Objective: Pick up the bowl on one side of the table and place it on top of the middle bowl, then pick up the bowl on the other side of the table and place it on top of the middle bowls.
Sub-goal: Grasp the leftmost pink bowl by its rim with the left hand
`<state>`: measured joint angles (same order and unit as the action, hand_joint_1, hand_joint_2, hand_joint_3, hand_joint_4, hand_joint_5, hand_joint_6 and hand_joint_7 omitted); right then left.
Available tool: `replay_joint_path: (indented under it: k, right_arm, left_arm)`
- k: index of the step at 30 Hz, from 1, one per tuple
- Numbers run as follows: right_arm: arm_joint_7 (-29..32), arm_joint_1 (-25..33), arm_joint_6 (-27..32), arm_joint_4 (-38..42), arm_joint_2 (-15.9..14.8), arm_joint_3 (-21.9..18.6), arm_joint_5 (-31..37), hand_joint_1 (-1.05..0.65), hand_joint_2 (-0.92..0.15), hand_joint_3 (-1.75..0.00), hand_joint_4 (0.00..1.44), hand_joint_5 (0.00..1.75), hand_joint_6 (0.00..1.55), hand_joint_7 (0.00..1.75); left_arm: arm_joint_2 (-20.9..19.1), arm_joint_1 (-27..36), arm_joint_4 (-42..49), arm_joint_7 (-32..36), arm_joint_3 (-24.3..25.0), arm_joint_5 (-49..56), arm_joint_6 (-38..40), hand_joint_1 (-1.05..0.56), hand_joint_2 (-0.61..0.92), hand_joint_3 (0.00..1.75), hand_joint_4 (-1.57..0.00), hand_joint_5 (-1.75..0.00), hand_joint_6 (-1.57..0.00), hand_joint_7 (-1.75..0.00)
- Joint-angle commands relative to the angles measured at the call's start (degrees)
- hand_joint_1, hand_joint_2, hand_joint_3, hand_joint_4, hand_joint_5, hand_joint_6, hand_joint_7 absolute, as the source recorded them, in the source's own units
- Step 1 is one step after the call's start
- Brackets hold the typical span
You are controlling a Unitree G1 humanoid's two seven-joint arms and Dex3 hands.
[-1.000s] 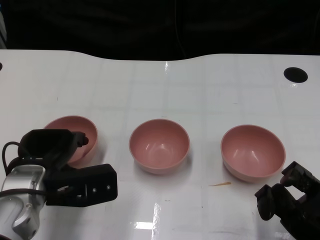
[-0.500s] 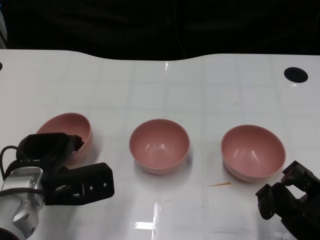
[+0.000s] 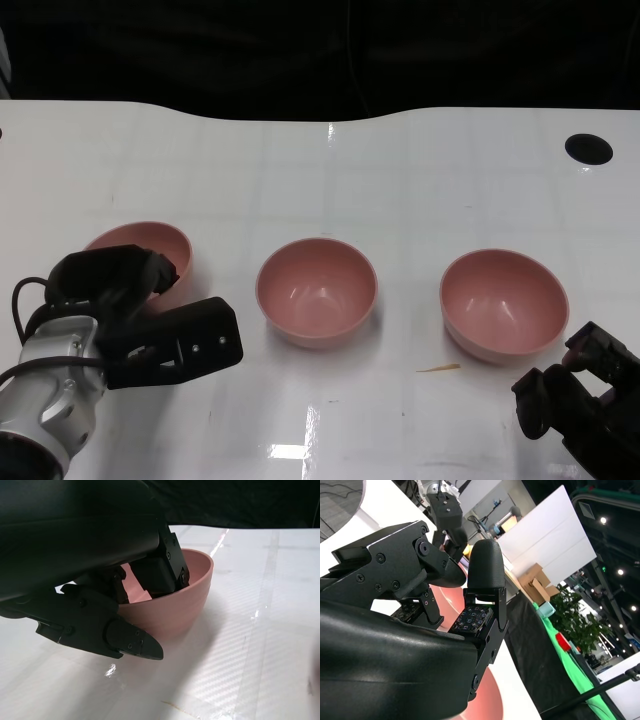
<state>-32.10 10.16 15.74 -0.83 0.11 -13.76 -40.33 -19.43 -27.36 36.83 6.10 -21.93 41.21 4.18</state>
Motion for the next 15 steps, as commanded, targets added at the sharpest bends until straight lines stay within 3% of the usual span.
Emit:
replay_joint_path:
  k: [1, 3, 11, 12, 13, 15]
  right_arm:
    - [-0.6, -0.6, -0.1, 0.5, -1.2, -0.7, -0.4, -0.03, -0.59, -1.06, 0.88, 1.67, 0.95, 1.14]
    - [-1.0, -0.8, -0.1, 0.9, -1.3, -0.9, -0.6, -0.02, -0.58, -1.06, 0.87, 1.67, 0.94, 1.14]
    - [-0.2, -0.7, -0.1, 0.5, -1.0, -0.8, -0.3, -0.03, -0.59, -1.04, 0.87, 1.68, 0.94, 1.14]
    - [-0.1, -0.6, -0.2, 0.5, -0.9, -0.8, -0.2, -0.03, -0.59, -1.04, 0.87, 1.68, 0.94, 1.14]
    - [-0.2, -0.7, -0.3, 0.6, -0.9, -0.8, -0.2, -0.03, -0.59, -1.04, 0.87, 1.68, 0.94, 1.14]
    - [-0.7, -0.7, -0.2, 0.7, -1.1, -0.7, -0.3, -0.04, -0.6, -1.02, 0.86, 1.7, 0.94, 1.13]
  left_arm:
    - [-0.4, -0.1, 0.6, 0.3, 0.3, -0.8, -0.1, -0.13, 0.92, 0.03, -0.65, -1.56, -1.19, -0.03]
    - [-0.4, -0.2, 0.7, 0.1, 0.3, -1.3, -0.3, -0.13, 0.92, 0.02, -0.72, -1.38, -1.18, -0.03]
    - [-0.6, -0.2, 0.9, 0.8, 0.2, -1.8, -1.3, -0.11, 0.91, 0.01, -0.64, -1.66, -1.23, -0.13]
    - [-0.6, -0.1, 0.9, 1.2, 0.2, -1.7, -1.6, -0.1, 0.92, 0.02, -0.62, -1.71, -0.94, -0.75]
    - [-0.8, 0.0, 0.9, 1.6, 0.2, -1.7, -2.1, -0.09, 0.92, 0.02, -0.62, -1.73, -0.73, -1.16]
    - [-0.9, 0.3, 0.9, 2.5, 0.4, -1.8, -3.1, -0.07, 0.92, 0.02, -0.62, -1.74, -0.57, -1.49]
